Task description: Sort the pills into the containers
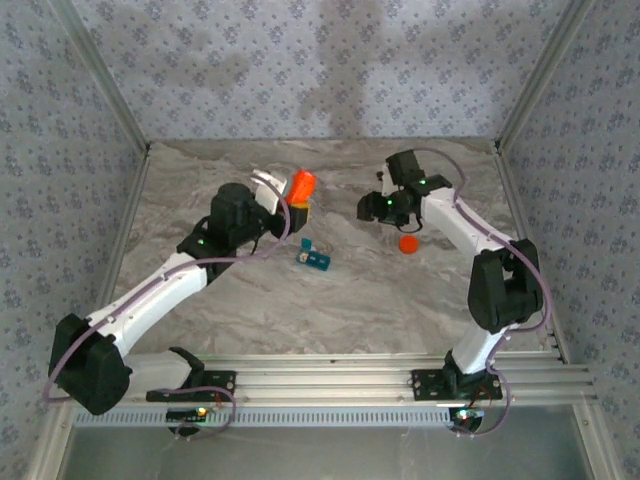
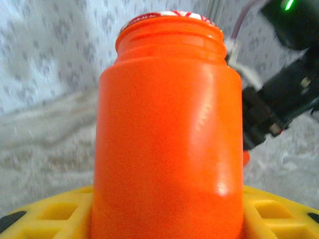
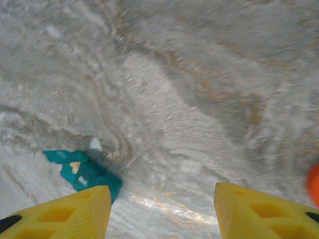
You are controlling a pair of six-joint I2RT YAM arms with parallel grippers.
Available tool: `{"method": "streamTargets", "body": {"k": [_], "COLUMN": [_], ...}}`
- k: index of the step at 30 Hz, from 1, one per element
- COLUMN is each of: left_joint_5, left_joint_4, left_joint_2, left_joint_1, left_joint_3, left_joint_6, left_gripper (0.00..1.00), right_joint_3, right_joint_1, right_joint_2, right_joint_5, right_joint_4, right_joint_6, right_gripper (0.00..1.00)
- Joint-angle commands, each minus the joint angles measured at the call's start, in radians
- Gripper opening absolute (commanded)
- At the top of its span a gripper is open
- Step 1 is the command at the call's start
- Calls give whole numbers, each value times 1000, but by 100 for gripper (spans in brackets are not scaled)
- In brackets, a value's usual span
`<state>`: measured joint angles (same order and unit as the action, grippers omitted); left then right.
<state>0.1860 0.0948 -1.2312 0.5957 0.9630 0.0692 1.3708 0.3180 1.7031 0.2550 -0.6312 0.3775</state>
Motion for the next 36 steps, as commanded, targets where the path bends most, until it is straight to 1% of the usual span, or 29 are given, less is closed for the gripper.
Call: {"method": "streamTargets", "body": {"k": [1,7,11,15,20,30,36], "left_joint_5": [-1,26,-19,-19,-25,-37,-37], "left_joint_4": [120,162,169,161,159,152,180], "left_joint_2": [-25,-77,-124,-151,-155,-169,-178], "left_joint_1": [-1,2,2,1,2,0,1], "left_joint_3": [112,259,311,336,340,345,333], "left_joint_6": [-69,-92,-103,-110,-108,-105,-114], "left_gripper": [0,0,0,0,0,0,0], "right_joint_3": [13,21,39,56,55,107,125], "right_joint_1": [-56,-159,-194,-191,-183,-143,-127], "right_joint_2": [-12,28,77,134,191,290,332], "right_joint_5": [-42,-123,-180,-228,-255,-263,-259], "right_joint_4": [-77,-174,-229,-267,-277,-271,-277], "right_joint_6": [9,-18,-49,-68,-76,-92,-97], "right_gripper": [59,61,66,67,68,68,67]}}
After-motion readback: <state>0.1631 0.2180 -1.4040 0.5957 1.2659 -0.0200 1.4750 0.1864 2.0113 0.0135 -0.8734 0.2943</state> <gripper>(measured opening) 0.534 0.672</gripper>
